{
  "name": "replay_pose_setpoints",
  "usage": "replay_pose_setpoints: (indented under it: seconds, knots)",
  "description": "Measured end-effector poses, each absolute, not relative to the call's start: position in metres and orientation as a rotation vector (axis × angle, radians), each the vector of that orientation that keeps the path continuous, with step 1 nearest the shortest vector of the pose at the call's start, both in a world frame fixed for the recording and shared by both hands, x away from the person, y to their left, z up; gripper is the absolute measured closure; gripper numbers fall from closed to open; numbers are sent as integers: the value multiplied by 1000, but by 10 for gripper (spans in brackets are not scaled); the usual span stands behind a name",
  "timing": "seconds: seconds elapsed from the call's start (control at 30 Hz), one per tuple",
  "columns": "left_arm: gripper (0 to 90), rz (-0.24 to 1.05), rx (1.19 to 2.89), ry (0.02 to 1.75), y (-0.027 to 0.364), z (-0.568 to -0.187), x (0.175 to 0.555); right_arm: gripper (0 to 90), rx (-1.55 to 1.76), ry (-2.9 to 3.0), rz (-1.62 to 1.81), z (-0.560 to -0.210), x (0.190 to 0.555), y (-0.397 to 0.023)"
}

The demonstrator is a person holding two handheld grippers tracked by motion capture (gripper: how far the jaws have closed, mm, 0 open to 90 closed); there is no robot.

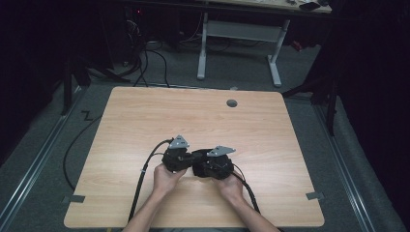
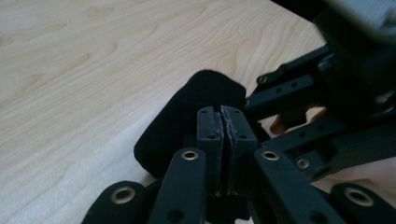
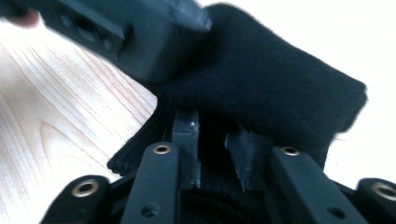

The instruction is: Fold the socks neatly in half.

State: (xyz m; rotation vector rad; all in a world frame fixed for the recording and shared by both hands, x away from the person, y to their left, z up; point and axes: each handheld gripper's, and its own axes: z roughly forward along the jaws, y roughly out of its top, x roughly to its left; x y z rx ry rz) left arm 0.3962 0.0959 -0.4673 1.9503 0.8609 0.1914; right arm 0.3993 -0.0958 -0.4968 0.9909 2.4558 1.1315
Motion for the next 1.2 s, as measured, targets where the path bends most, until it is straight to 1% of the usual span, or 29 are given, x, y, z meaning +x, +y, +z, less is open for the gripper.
replay_pose_setpoints:
  seconds: [0.03, 0.07, 0.2, 0.33, 0.6, 0.73, 0.77, 0.8, 0.9, 0.93, 1.03, 1.07, 1.13, 1.2]
  knots:
    - [865, 197, 1943, 868, 97, -468, 396, 647, 1004, 2460, 1147, -495, 399, -97]
    - [865, 201, 1931, 877, 99, -467, 397, 629, 1008, 2459, 1169, -492, 397, -99]
    - [865, 209, 1916, 892, 101, -467, 398, 586, 917, 2466, 1234, -475, 379, -110]
    - [865, 211, 1911, 889, 100, -467, 399, 574, 862, 2497, 1180, -476, 368, -114]
    - [865, 221, 1929, 837, 92, -458, 384, 592, 875, 2445, 1072, -497, 378, -101]
    - [864, 230, 1953, 834, 86, -465, 375, 590, 898, 2414, 1082, -500, 382, -97]
    - [864, 233, 1957, 849, 85, -469, 374, 587, 899, 2412, 1088, -500, 383, -97]
    - [864, 262, 1981, 855, 84, -472, 372, 579, 897, 2414, 1088, -500, 382, -98]
    - [863, 298, 1995, 834, 83, -475, 364, 536, 890, 2428, 1071, -496, 377, -101]
    - [864, 300, 1998, 833, 83, -475, 363, 516, 888, 2432, 1077, -494, 373, -103]
    - [863, 310, 2023, 824, 80, -478, 361, 497, 864, 2443, 1082, -488, 364, -111]
    - [863, 306, 2025, 826, 80, -481, 360, 497, 861, 2445, 1091, -486, 361, -115]
    - [862, 307, 2035, 821, 78, -485, 358, 526, 876, 2448, 1112, -481, 356, -125]
    - [862, 305, 2033, 821, 78, -487, 356, 596, 884, 2447, 1163, -474, 354, -136]
